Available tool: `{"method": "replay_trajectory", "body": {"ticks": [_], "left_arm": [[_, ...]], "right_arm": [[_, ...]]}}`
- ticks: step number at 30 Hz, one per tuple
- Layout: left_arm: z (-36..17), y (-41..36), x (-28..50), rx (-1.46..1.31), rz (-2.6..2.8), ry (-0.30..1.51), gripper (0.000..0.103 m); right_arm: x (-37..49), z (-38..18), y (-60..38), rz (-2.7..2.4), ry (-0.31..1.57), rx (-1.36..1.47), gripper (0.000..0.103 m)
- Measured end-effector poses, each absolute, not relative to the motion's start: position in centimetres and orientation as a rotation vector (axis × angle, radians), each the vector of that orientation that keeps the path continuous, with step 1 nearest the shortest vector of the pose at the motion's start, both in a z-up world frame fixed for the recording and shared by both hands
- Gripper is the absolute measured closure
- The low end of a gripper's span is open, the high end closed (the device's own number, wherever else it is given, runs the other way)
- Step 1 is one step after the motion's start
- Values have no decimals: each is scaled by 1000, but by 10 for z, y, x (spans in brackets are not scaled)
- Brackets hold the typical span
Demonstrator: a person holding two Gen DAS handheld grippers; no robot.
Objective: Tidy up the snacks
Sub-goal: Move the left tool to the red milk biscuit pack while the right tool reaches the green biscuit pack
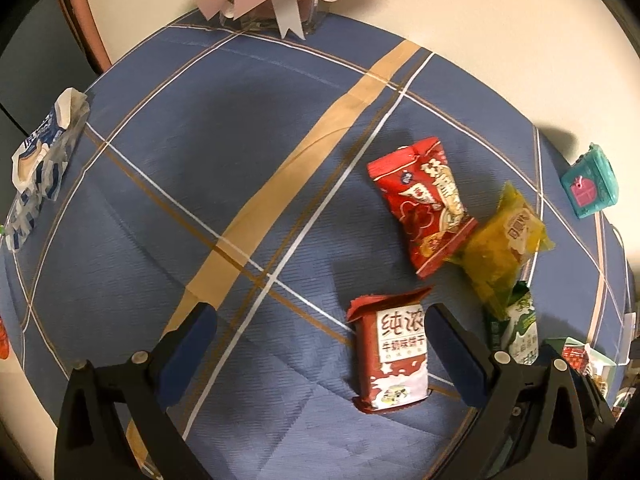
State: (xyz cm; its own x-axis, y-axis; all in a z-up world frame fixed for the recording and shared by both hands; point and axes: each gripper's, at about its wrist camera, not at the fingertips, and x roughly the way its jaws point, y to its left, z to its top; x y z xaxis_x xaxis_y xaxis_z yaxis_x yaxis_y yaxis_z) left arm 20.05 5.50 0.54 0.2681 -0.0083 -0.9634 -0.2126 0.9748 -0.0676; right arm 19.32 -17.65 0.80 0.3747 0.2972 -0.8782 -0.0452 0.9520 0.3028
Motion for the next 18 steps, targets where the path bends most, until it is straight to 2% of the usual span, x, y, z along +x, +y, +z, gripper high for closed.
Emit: {"method": "replay_trajectory", "body": {"ticks": [3, 5, 14, 18], "left_arm": [[6, 50, 201, -190, 121, 1296, 0], [4, 45, 202, -185, 111, 1302, 0], [-13, 26, 201, -191, 68, 1364, 0], [-22, 18, 200, -179, 71, 1379, 0]], "right_arm": [[193, 10, -178, 204, 1157, 231, 22], [193, 8, -177, 182, 1163, 197, 25], [195, -12, -166, 132, 1192, 82, 25], [192, -18, -165, 100, 1191, 33, 34]]}}
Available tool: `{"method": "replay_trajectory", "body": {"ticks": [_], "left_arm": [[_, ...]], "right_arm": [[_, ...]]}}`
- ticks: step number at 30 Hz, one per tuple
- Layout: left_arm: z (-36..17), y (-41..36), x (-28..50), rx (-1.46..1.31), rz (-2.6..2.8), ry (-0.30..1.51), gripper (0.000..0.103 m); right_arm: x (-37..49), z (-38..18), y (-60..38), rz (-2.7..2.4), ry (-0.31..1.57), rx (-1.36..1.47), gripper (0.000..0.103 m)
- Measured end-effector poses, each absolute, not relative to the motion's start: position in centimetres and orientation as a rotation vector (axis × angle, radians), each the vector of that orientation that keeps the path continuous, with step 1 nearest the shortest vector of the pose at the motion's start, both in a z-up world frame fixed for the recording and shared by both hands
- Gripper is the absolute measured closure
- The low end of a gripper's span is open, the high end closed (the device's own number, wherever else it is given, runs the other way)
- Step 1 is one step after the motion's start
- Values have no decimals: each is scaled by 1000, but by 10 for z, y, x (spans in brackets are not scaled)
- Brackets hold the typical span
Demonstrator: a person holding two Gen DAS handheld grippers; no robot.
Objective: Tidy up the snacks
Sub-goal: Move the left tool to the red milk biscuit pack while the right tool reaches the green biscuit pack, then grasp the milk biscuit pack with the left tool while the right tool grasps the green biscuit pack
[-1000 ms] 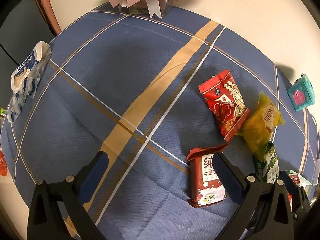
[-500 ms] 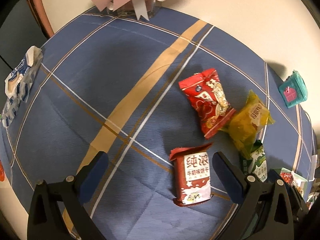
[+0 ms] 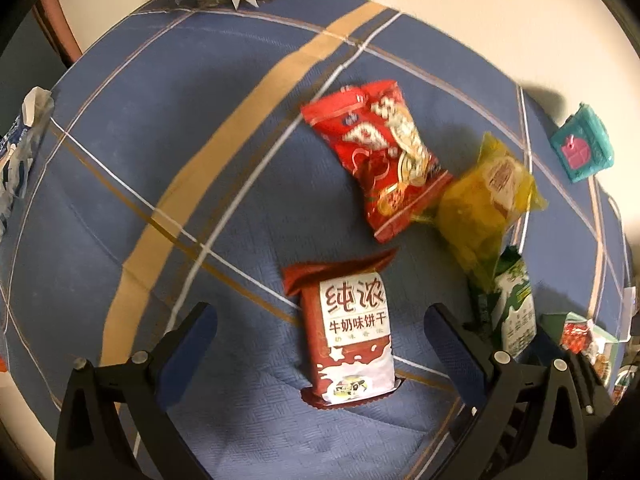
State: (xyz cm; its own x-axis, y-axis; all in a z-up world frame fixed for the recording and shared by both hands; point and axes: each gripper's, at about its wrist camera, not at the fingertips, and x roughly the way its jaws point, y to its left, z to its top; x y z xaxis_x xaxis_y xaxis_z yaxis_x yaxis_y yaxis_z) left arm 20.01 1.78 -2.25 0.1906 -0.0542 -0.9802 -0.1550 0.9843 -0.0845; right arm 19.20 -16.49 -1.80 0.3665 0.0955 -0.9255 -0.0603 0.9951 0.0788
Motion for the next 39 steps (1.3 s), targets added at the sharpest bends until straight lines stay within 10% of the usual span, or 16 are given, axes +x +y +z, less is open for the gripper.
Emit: {"method": "replay_trajectory", "body": {"ticks": [7, 12, 21, 23, 39], "left_arm": [[-25, 8, 196, -200, 46, 1383, 24], [-20, 0, 195, -219, 19, 1365, 61], [21, -8, 197, -282, -4, 1283, 62], [36, -11, 195, -287, -7, 1248, 62], [26, -13, 178, -261, -1, 1315, 62]], "right_arm": [[192, -14, -173, 80, 1180, 81, 55], [189, -7, -180, 73, 1170, 116, 60], [184, 33, -194, 73, 1092, 161, 61], [184, 45, -195, 68, 1062, 160, 80], [176, 31, -204, 102, 1155, 199, 79]]}}
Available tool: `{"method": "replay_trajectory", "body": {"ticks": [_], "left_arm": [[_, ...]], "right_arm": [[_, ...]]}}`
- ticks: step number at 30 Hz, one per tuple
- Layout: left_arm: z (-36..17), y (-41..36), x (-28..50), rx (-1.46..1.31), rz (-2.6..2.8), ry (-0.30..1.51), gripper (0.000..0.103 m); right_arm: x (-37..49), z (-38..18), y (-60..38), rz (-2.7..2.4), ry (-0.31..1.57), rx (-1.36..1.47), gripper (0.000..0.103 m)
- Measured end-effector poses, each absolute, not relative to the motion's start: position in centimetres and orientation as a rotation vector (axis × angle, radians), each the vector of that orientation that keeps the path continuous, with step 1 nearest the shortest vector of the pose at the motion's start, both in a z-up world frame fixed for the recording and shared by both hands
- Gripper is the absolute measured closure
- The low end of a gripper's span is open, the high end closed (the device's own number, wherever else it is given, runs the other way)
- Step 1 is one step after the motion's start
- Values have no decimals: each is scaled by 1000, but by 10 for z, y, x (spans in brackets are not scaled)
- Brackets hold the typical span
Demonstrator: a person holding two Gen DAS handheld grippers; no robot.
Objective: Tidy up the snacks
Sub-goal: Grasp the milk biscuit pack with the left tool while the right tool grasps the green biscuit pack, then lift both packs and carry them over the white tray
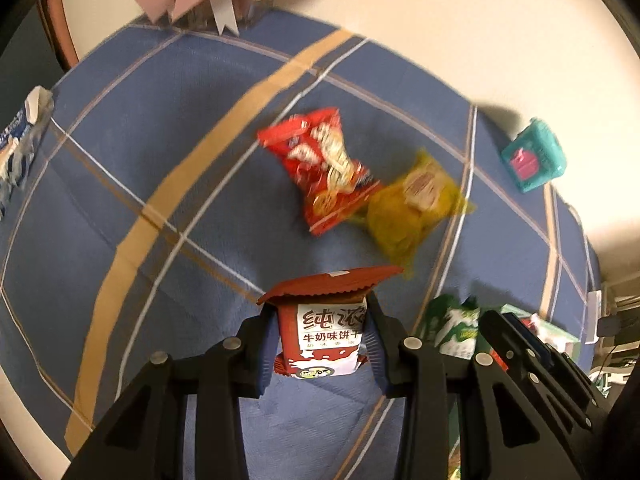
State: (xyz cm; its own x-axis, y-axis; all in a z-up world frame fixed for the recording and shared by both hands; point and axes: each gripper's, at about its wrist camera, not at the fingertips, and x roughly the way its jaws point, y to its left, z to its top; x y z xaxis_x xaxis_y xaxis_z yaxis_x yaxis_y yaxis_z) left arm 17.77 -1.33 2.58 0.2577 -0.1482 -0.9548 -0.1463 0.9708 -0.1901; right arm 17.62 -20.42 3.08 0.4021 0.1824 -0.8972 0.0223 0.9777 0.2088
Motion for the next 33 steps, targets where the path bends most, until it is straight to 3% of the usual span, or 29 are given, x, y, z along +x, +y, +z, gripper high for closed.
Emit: {"method": "replay_trajectory", "body": {"ticks": [4, 11, 19, 22, 24, 33], "left_arm": [[15, -14, 177, -258, 1, 1344, 62], [12, -15, 175, -262, -1, 1349, 62], [12, -14, 178, -257, -2, 1350, 62], [12, -15, 177, -257, 0, 1349, 62], [13, -15, 177, -259, 3, 1347, 62], [43, -13, 177, -272, -18, 1262, 62]], "right_arm": [[178, 13, -202, 88, 1196, 200, 74], [180, 1, -197, 100, 1232, 205, 52], [182, -3, -176, 106, 1253, 108, 52], [183, -11, -170, 87, 1278, 61, 61], [183, -11, -168, 84, 1274, 47, 61], [180, 29, -161, 113, 1169, 43, 61]]}}
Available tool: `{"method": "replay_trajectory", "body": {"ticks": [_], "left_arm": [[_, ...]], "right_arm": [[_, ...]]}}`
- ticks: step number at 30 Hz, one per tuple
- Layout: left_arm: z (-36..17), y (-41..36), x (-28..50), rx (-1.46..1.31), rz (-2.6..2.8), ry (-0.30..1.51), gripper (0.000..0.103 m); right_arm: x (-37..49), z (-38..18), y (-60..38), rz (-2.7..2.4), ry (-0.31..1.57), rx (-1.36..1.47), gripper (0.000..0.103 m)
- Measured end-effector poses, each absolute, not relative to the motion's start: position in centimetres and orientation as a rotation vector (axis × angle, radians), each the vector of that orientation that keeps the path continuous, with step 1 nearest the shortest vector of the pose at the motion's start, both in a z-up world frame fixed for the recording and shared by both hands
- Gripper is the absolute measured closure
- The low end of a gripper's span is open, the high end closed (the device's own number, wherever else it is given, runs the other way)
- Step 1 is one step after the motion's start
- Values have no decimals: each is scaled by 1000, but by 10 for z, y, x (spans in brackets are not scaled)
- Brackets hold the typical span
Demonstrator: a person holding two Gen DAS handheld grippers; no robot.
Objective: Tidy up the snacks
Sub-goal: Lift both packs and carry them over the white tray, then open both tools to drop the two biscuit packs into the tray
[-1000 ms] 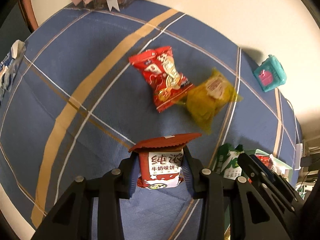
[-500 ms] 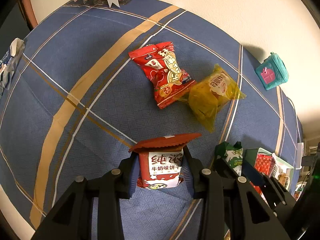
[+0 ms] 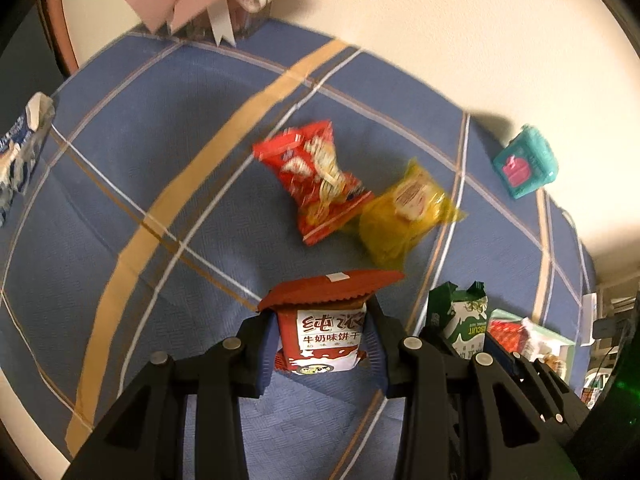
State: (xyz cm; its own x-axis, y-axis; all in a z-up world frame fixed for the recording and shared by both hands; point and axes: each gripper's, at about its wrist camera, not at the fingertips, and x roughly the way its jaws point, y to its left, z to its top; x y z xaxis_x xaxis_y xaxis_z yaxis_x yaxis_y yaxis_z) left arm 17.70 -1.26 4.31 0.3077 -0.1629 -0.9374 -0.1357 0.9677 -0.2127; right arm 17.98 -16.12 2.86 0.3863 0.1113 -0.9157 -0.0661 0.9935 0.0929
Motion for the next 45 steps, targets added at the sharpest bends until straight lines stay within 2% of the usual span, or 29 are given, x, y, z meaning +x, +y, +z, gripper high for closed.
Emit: {"method": "replay_trajectory", "body": {"ticks": [11, 21, 30, 40, 42, 44, 45], "left_arm": [[93, -37, 170, -292, -113, 1147, 62], [117, -113, 150, -210, -303, 1124, 62], [103, -194, 123, -95, -498, 1211, 62], [70, -242, 102, 60, -536, 1278, 62], [68, -245, 101, 61, -542, 1284, 61], [66, -245, 104, 55, -534, 1296, 42], [66, -243, 105, 49, -529, 1295, 39]], "right_arm": [[167, 76, -189, 69, 1087, 60, 61], [131, 102, -304, -213, 1060, 133, 61], [98, 77, -393, -456, 1178, 163, 61], [77, 22, -432, -515, 1345, 207, 61], [77, 18, -432, -505, 1356, 210, 60], [79, 17, -431, -511, 1361, 193, 59], [79, 18, -430, -509, 1361, 192, 56]]}}
